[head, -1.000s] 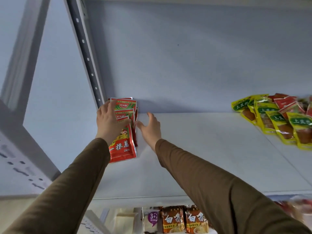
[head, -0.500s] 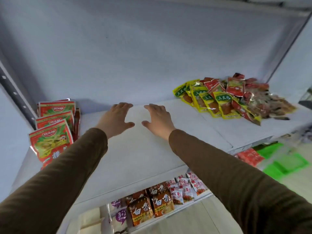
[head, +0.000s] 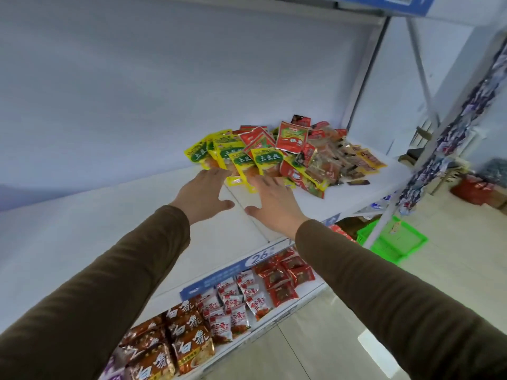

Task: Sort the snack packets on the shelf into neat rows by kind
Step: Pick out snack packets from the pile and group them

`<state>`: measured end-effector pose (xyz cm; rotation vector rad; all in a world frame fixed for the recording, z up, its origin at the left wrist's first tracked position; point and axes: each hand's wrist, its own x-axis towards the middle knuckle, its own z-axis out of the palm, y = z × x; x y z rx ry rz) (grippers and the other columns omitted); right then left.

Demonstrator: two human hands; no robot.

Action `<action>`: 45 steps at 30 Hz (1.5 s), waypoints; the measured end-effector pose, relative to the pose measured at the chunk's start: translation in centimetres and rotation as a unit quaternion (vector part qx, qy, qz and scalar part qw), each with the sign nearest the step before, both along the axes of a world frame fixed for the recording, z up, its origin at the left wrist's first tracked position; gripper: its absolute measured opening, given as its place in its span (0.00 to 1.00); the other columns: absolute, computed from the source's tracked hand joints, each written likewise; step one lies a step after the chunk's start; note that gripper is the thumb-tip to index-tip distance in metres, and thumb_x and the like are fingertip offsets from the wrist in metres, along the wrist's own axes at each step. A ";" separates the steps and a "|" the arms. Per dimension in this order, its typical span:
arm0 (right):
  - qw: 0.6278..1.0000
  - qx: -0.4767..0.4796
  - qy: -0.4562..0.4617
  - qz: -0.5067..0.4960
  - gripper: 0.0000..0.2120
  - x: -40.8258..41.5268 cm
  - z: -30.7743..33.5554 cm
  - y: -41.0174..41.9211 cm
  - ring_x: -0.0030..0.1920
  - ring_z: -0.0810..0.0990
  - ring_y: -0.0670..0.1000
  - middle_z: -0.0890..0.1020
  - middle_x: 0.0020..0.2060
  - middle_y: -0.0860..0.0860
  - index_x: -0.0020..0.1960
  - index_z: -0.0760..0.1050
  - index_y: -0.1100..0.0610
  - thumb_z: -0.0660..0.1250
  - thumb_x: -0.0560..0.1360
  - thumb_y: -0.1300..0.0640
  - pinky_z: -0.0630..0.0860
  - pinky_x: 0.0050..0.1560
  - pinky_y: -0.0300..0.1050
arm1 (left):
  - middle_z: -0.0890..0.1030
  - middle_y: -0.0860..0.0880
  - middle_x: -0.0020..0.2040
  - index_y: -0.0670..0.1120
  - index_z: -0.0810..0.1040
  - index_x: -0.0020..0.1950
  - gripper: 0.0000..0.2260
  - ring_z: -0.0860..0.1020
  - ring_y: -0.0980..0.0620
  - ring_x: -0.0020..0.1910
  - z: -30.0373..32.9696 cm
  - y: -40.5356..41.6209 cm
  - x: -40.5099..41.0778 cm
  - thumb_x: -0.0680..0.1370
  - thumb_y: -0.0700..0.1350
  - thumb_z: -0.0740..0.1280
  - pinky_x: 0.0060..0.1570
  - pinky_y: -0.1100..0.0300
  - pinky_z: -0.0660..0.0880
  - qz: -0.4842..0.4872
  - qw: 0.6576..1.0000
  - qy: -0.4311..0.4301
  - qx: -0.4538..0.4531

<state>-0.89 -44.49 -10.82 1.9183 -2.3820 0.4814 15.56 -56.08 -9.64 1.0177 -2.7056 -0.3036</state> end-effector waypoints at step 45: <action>0.987 0.001 -0.163 0.001 0.29 -37.0 -0.9 -15.2 0.63 0.76 0.57 0.78 0.63 0.54 0.73 0.65 0.57 0.65 0.80 0.41 0.67 0.71 0.57 | 0.73 0.43 0.70 0.49 0.66 0.76 0.32 0.70 0.39 0.71 -1.0 -11.3 -35.5 0.77 0.60 0.71 0.68 0.40 0.73 0.180 0.976 0.080 0.094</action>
